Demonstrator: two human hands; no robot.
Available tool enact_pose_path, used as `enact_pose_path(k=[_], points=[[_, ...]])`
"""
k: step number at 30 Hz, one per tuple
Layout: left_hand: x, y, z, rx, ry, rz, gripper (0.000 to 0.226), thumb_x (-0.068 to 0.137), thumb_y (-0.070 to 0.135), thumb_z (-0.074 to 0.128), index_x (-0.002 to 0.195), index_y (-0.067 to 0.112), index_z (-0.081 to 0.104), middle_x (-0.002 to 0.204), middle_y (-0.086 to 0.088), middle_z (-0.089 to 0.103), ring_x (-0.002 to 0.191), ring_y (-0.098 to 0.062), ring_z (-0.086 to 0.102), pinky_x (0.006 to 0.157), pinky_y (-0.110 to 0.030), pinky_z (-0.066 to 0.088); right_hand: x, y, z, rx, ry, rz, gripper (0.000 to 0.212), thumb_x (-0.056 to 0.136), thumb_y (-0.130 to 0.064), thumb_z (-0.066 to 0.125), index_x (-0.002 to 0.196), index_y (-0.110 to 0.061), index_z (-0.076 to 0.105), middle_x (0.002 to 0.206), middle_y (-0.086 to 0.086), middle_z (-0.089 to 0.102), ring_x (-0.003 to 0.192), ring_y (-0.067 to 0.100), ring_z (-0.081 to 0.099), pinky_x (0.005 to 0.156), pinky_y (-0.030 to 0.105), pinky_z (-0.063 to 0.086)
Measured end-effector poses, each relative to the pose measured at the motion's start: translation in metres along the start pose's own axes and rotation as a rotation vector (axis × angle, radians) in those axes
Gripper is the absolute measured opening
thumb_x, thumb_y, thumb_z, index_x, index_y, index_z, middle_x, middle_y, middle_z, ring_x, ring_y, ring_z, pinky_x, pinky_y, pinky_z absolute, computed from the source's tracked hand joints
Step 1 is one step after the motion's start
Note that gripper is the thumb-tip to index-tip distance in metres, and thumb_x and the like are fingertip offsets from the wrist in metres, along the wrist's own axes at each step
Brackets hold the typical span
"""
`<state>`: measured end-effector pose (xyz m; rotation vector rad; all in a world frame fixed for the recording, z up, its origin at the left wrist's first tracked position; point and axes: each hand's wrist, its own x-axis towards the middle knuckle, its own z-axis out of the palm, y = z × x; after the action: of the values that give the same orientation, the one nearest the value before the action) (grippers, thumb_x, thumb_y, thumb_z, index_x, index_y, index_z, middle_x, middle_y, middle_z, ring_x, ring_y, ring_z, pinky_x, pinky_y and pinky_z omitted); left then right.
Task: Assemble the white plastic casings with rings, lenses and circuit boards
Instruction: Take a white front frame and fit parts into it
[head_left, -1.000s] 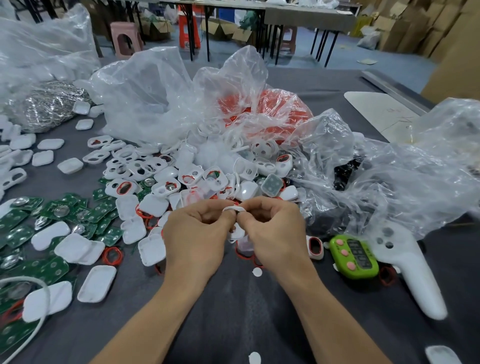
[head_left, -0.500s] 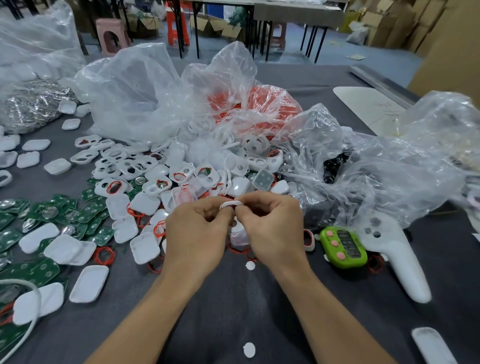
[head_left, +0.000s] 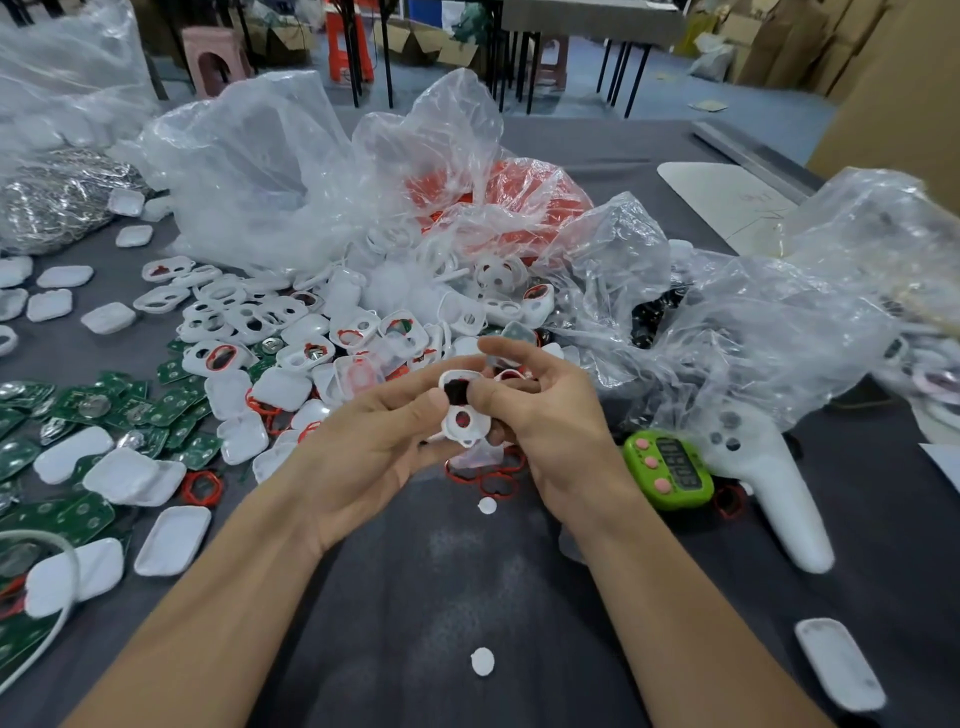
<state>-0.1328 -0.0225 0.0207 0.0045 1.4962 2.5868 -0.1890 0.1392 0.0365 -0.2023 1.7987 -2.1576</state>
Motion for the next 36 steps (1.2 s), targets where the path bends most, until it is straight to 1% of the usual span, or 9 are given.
enact_pose_path(k=[3,6,9,12,15,23,27,32,36], points=[[0.000,0.002,0.001,0.017,0.050,0.040,0.032,0.087,0.019,0.069,0.118,0.020,0.077,0.130,-0.011,0.070,0.121,-0.024,0.067,0.091,-0.031,0.058,-0.002,0.003,0.002,-0.111,0.049,-0.016,0.044,0.069,-0.023,0.088,0.109,-0.024,0.071,0.068,0.003,0.075,0.059,0.020,0.070,0.057,0.031,0.058],[0.000,0.004,-0.001,-0.062,0.087,0.014,0.030,0.092,0.011,0.064,0.120,0.014,0.075,0.129,-0.015,0.070,0.116,-0.027,0.070,0.089,-0.037,0.060,-0.001,0.002,0.002,-0.239,0.134,-0.074,0.013,0.078,-0.026,0.083,0.088,-0.023,0.076,0.065,0.002,0.073,0.053,0.014,0.066,0.056,0.032,0.054],[0.000,0.006,-0.003,-0.170,0.092,-0.015,0.034,0.093,0.009,0.061,0.126,0.011,0.070,0.131,-0.015,0.069,0.121,-0.031,0.067,0.091,-0.045,0.060,0.003,-0.004,-0.016,-0.625,0.216,-0.229,0.013,0.082,-0.025,0.077,0.070,-0.024,0.075,0.061,-0.011,0.070,0.055,0.003,0.063,0.058,0.024,0.050],[-0.001,0.008,-0.006,-0.198,0.107,-0.027,0.030,0.093,0.009,0.057,0.114,0.013,0.078,0.129,-0.014,0.070,0.115,-0.028,0.070,0.083,-0.042,0.062,-0.006,-0.016,-0.027,-0.994,-0.077,-0.172,0.012,0.074,-0.018,0.079,0.066,-0.027,0.077,0.057,-0.018,0.067,0.055,-0.004,0.060,0.052,0.007,0.040],[0.000,0.007,-0.009,-0.202,0.105,-0.019,0.028,0.094,0.010,0.057,0.109,0.015,0.080,0.128,-0.014,0.071,0.115,-0.026,0.070,0.082,-0.039,0.062,-0.016,-0.018,-0.016,-1.200,-0.356,-0.031,0.013,0.068,-0.017,0.085,0.069,-0.028,0.080,0.058,-0.016,0.069,0.055,-0.006,0.061,0.049,0.005,0.039],[-0.002,0.006,-0.012,-0.260,0.060,-0.008,0.028,0.095,0.009,0.058,0.113,0.012,0.079,0.131,-0.016,0.069,0.118,-0.027,0.069,0.084,-0.040,0.061,-0.023,-0.018,-0.004,-1.353,-0.348,-0.067,0.011,0.073,-0.018,0.085,0.070,-0.026,0.079,0.062,-0.013,0.071,0.060,0.000,0.065,0.063,0.019,0.058],[-0.004,0.006,-0.012,-0.291,0.027,0.000,0.030,0.094,0.005,0.057,0.114,0.011,0.078,0.129,-0.016,0.070,0.118,-0.028,0.069,0.085,-0.041,0.061,-0.020,-0.015,-0.008,-1.225,-0.331,-0.131,0.016,0.080,-0.020,0.073,0.070,-0.032,0.079,0.065,-0.014,0.072,0.061,-0.001,0.065,0.059,0.011,0.048],[-0.002,0.008,-0.012,-0.313,0.062,0.049,0.037,0.090,-0.003,0.055,0.112,0.013,0.079,0.124,-0.010,0.073,0.114,-0.026,0.071,0.085,-0.042,0.062,-0.013,-0.005,-0.004,-0.602,-0.105,-0.066,0.016,0.080,-0.012,0.074,0.073,-0.025,0.080,0.060,0.003,0.072,0.050,0.012,0.064,0.053,0.026,0.051],[-0.001,0.008,-0.012,-0.296,0.093,0.051,0.039,0.085,-0.005,0.057,0.117,0.009,0.073,0.122,-0.011,0.073,0.110,-0.027,0.072,0.083,-0.043,0.063,-0.010,-0.005,-0.002,-0.347,0.064,-0.158,0.015,0.077,-0.012,0.079,0.074,-0.026,0.081,0.062,0.007,0.073,0.053,0.016,0.069,0.050,0.021,0.049]])
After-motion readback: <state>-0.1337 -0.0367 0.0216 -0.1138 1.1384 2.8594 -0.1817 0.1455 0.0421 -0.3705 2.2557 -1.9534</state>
